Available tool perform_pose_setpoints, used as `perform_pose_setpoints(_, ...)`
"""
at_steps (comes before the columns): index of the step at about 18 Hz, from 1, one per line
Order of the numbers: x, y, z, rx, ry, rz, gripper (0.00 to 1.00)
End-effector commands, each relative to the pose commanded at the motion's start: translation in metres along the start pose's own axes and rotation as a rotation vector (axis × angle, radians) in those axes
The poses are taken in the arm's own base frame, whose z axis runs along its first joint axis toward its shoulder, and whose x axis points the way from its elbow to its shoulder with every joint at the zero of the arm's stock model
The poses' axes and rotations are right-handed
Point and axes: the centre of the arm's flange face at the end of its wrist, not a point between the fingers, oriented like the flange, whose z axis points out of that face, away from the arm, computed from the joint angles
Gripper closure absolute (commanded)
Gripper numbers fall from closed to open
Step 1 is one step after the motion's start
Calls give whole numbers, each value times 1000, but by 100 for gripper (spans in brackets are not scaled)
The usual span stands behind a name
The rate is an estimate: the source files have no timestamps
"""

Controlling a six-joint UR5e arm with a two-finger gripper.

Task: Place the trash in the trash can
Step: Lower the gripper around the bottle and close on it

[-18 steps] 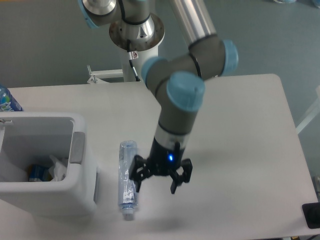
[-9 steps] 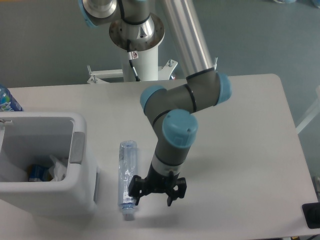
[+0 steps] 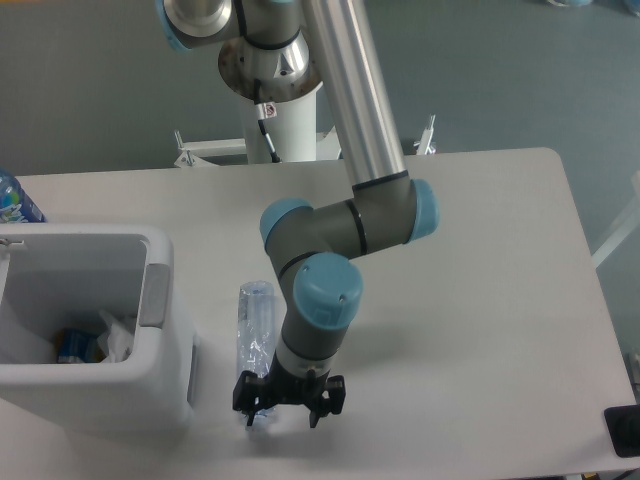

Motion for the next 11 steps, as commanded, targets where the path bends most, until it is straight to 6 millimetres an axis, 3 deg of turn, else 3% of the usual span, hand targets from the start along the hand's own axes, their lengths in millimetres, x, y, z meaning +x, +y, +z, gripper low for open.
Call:
perform_pose_setpoints(2, 15, 1, 8, -10, -5, 21, 0)
perform_pose_setpoints(6, 17, 6, 16, -28, -20, 22, 0)
perform_pose_setpoints(9, 30, 12, 24, -48, -32, 39, 13)
perform_pose_setpoints(11, 31, 12, 23, -48, -34, 41, 27)
